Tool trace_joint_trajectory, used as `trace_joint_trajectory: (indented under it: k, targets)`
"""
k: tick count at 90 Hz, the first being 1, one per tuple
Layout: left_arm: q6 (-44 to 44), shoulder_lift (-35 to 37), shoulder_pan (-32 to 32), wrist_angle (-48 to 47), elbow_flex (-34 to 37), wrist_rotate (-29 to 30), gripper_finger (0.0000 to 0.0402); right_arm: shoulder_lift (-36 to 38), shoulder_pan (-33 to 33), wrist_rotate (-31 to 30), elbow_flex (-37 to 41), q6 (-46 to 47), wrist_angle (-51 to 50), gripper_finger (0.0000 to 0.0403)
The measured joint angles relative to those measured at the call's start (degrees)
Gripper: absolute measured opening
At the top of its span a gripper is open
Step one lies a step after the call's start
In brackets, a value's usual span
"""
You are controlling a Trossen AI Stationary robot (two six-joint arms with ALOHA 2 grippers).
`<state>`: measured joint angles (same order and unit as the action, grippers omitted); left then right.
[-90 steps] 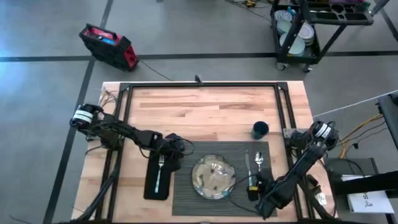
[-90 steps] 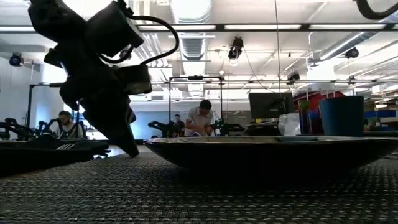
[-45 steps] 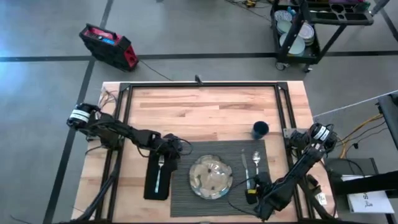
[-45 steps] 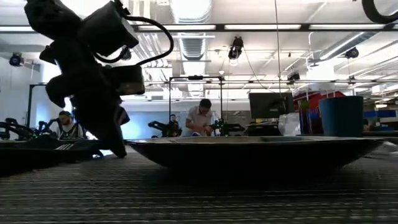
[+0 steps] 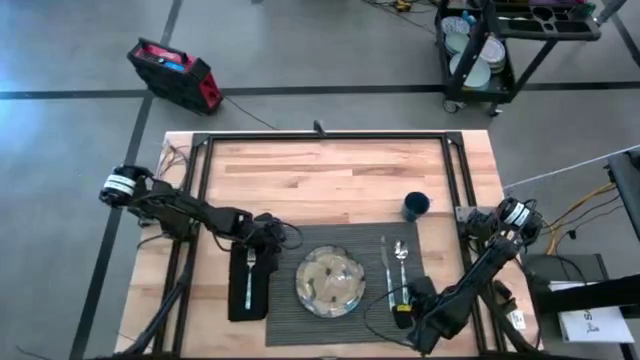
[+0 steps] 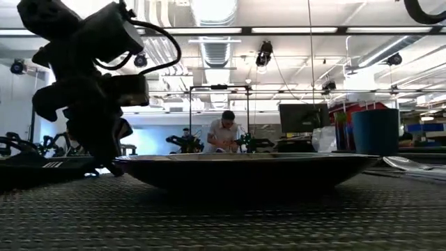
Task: Set table place
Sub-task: Adjust the gray mat and the utensils on the table
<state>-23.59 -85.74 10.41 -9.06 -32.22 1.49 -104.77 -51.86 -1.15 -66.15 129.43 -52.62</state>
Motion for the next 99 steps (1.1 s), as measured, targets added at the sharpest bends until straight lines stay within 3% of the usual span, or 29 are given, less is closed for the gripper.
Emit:
trace_joint_trajectory:
  k: [46, 76, 91, 99]
  targets:
    - [-1.4, 4.0, -0.1, -0.3, 1.5, 1.7, 0.0, 0.0, 0.0, -0.6, 0.0, -0.3, 0.7, 0.0]
    - [-2.2, 8.6, -0.1, -0.3, -1.8, 3.3, 0.0, 0.3, 0.1, -2.2, -0.2, -0.2, 0.0, 0.0]
    - [-6.7, 12.8, 1.7, -0.9, -2.6, 3.1, 0.0, 0.4, 0.5, -5.0, -2.9, -0.3, -3.8, 0.0]
    - [-10.2, 14.1, 4.2, -3.7, -2.4, 3.1, 0.0, 0.4, 1.4, -9.9, -5.1, -0.5, -6.4, 0.0]
